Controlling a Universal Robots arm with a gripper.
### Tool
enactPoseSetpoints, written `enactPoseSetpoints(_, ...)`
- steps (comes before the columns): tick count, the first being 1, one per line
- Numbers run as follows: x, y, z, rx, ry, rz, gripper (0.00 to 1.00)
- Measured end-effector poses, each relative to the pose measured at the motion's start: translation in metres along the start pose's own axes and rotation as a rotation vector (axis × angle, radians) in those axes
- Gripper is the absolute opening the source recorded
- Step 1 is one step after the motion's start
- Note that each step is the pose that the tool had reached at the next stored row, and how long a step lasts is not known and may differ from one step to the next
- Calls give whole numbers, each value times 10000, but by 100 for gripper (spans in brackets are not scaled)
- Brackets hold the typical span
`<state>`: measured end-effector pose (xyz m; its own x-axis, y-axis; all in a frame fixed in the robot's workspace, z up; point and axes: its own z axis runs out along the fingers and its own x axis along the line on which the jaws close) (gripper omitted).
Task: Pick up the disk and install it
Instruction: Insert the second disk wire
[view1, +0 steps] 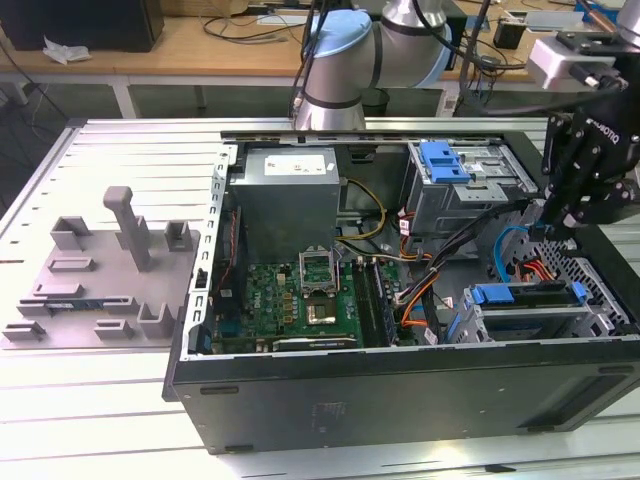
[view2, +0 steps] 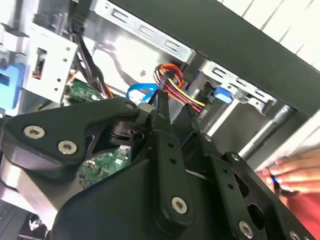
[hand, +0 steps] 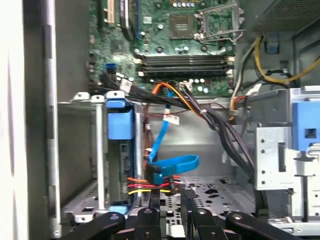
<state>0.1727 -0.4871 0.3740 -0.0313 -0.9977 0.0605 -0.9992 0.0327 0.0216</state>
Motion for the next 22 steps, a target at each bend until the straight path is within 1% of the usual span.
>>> enactPoseSetpoints(1,-1,-7,-6,-71,166,0,31)
enactPoseSetpoints(2,-5,-14,-11,-139,356,0,31)
enactPoseSetpoints(3,-14,-21,-28,-217,649,3,31)
enactPoseSetpoints(4,-28,-31,-55,-272,918,6,31)
enactPoseSetpoints(5,-50,-36,-70,-281,1065,10,31)
enactPoseSetpoints(6,-85,-35,-75,-280,1103,12,31)
enactPoseSetpoints(9,-169,-33,-81,-264,1119,13,31)
enactPoseSetpoints(10,-205,-31,-82,-262,1172,16,31)
enactPoseSetpoints(11,-242,-30,-85,-260,1251,19,31)
enactPoseSetpoints(12,-293,-28,-88,-255,1417,24,31)
enactPoseSetpoints(13,-324,-27,-89,-250,1569,27,31)
enactPoseSetpoints(14,-341,-27,-92,-246,1702,30,31)
enactPoseSetpoints(15,-359,-25,-92,-239,1899,35,31)
enactPoseSetpoints(17,-375,-24,-93,-233,2069,35,31)
enactPoseSetpoints(21,-389,-10,-93,-224,2251,27,31)
enactPoseSetpoints(22,-391,-5,-93,-223,2285,25,31)
